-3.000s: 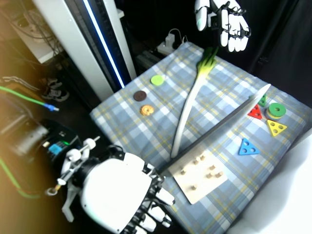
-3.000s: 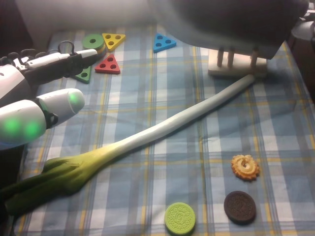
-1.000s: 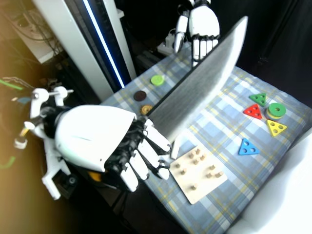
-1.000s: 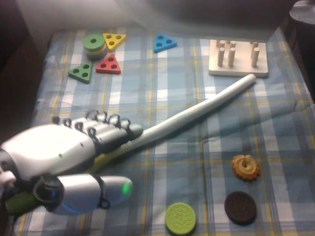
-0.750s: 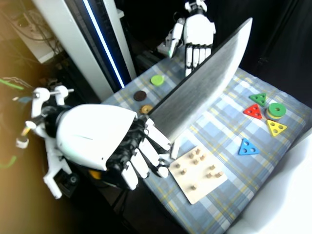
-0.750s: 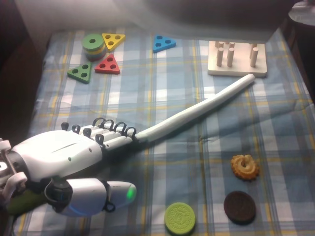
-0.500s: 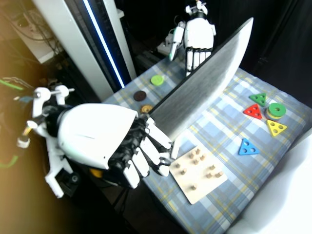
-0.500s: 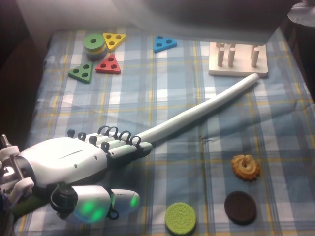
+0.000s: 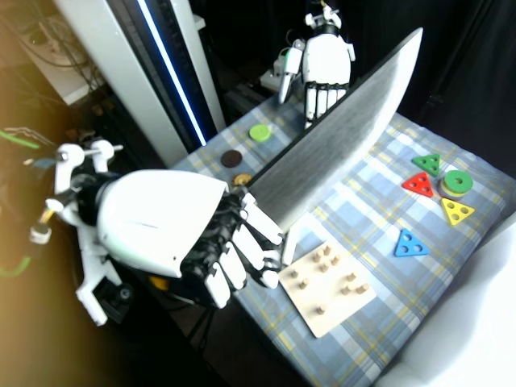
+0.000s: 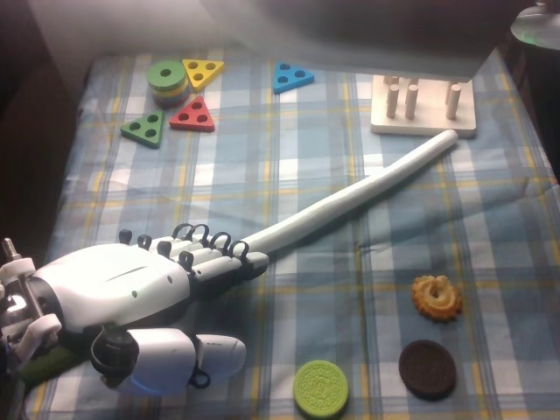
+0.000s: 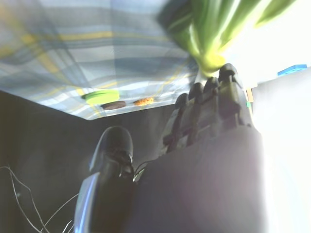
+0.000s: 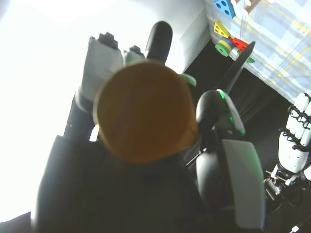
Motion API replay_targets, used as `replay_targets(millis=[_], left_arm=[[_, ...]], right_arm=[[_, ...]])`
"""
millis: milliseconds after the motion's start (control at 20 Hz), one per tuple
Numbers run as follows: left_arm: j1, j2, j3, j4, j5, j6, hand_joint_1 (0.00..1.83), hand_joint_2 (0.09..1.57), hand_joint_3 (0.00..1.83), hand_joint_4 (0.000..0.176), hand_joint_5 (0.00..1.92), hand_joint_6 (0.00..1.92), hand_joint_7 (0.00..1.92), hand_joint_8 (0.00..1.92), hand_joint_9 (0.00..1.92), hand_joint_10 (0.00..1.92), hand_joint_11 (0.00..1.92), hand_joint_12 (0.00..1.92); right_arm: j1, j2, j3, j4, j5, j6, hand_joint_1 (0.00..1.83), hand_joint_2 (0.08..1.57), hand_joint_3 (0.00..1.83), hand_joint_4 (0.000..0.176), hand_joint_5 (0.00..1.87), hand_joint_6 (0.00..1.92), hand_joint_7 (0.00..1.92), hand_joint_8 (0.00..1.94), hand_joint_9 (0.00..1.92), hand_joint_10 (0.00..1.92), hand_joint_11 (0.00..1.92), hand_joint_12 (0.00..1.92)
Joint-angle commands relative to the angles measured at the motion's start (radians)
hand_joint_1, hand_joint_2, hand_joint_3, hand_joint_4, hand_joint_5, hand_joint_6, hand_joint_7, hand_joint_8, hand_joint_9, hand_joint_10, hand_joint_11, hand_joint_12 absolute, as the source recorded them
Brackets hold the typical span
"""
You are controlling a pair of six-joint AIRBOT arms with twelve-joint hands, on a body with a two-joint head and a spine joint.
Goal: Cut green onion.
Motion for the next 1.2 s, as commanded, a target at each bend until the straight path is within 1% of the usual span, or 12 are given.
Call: replay_targets(millis=[0,50,100,150,250,350,450,700,800,850,1000,1150], left_arm=[[-0.012,-0.009,0.001,0.000,-0.068,-0.003,0.00,1.35,0.00,0.000,0.00,0.00,0.00,0.00,0.00,0.00,0.00,0.00],[-0.012,-0.009,0.001,-0.001,-0.068,-0.003,0.00,1.35,0.00,0.000,0.00,0.00,0.00,0.00,0.00,0.00,0.00,0.00],[-0.012,-0.010,0.001,-0.002,-0.068,-0.003,0.00,1.34,0.00,0.000,0.00,0.00,0.00,0.00,0.00,0.00,0.00,0.00],[-0.012,-0.010,0.001,-0.004,-0.069,-0.003,0.00,1.34,0.00,0.000,0.00,0.00,0.00,0.00,0.00,0.00,0.00,0.00],[-0.012,-0.009,0.001,-0.008,-0.074,-0.003,0.00,1.35,0.00,0.000,0.00,0.00,0.00,0.00,0.00,0.00,0.00,0.00],[-0.015,-0.008,0.001,-0.010,-0.079,-0.003,0.00,1.35,0.00,0.000,0.00,0.00,0.00,0.00,0.00,0.00,0.00,0.00],[-0.015,-0.008,0.001,-0.013,-0.082,-0.003,0.00,1.35,0.00,0.000,0.00,0.00,0.00,0.00,0.00,0.00,0.00,0.00],[-0.015,-0.007,-0.002,-0.018,-0.088,-0.003,0.00,1.35,0.00,0.000,0.00,0.00,0.00,0.00,0.00,0.00,0.00,0.00],[-0.015,-0.007,-0.002,-0.026,-0.094,-0.003,0.00,1.34,0.00,0.000,0.00,0.00,0.00,0.00,0.00,0.00,0.00,0.00],[-0.015,-0.007,-0.002,-0.027,-0.095,-0.003,0.00,1.34,0.00,0.000,0.00,0.00,0.00,0.00,0.00,0.00,0.00,0.00],[-0.015,-0.006,-0.003,-0.027,-0.095,-0.003,0.00,1.35,0.00,0.000,0.00,0.00,0.00,0.00,0.00,0.00,0.00,0.00],[-0.015,-0.006,-0.003,-0.031,-0.096,-0.003,0.00,1.34,0.00,0.000,0.00,0.00,0.00,0.00,0.00,0.00,0.00,0.00]], right_arm=[[0.005,0.007,0.000,0.031,0.136,0.012,0.28,1.53,0.00,0.079,0.73,1.92,1.08,1.94,1.28,1.92,1.39,1.92],[-0.002,0.005,0.000,0.031,0.131,0.012,0.28,1.53,0.00,0.076,0.74,1.92,1.06,1.94,1.24,1.92,1.34,1.92],[-0.012,0.002,0.001,0.031,0.122,0.012,0.37,1.52,0.00,0.042,0.82,1.92,1.11,1.94,1.27,1.92,1.38,1.92],[-0.016,-0.001,0.003,0.031,0.117,0.012,0.40,1.52,0.00,0.029,0.86,1.92,1.14,1.94,1.30,1.92,1.42,1.92],[-0.026,-0.011,0.007,0.027,0.096,0.013,0.35,1.49,0.00,0.039,0.83,1.92,1.11,1.94,1.27,1.92,1.40,1.92],[-0.032,-0.019,0.007,-0.008,0.055,0.019,0.37,1.52,0.00,0.015,0.70,1.92,1.05,1.94,1.27,1.92,1.42,1.92],[-0.033,-0.027,0.008,-0.035,0.026,0.026,0.35,1.54,0.01,0.000,0.76,1.92,1.09,1.94,1.29,1.92,1.43,1.92],[-0.074,-0.062,0.031,-0.073,-0.057,0.048,0.39,1.55,0.00,0.000,0.79,1.92,1.03,1.94,1.16,1.92,1.26,1.92],[-0.094,-0.078,0.049,-0.188,-0.096,0.171,0.35,1.55,0.00,0.000,0.77,1.92,1.03,1.94,1.16,1.92,1.23,1.92],[-0.103,-0.082,0.050,-0.206,-0.106,0.183,0.29,1.54,0.00,0.000,0.81,1.92,1.02,1.94,1.10,1.92,1.09,1.92],[-0.122,-0.088,0.050,-0.214,-0.115,0.188,0.37,1.54,0.00,0.000,0.70,1.92,0.95,1.94,1.08,1.92,1.08,1.92],[-0.123,-0.089,0.049,-0.214,-0.115,0.188,0.29,1.54,0.00,0.000,0.71,1.92,0.92,1.94,1.05,1.92,1.12,1.92]])
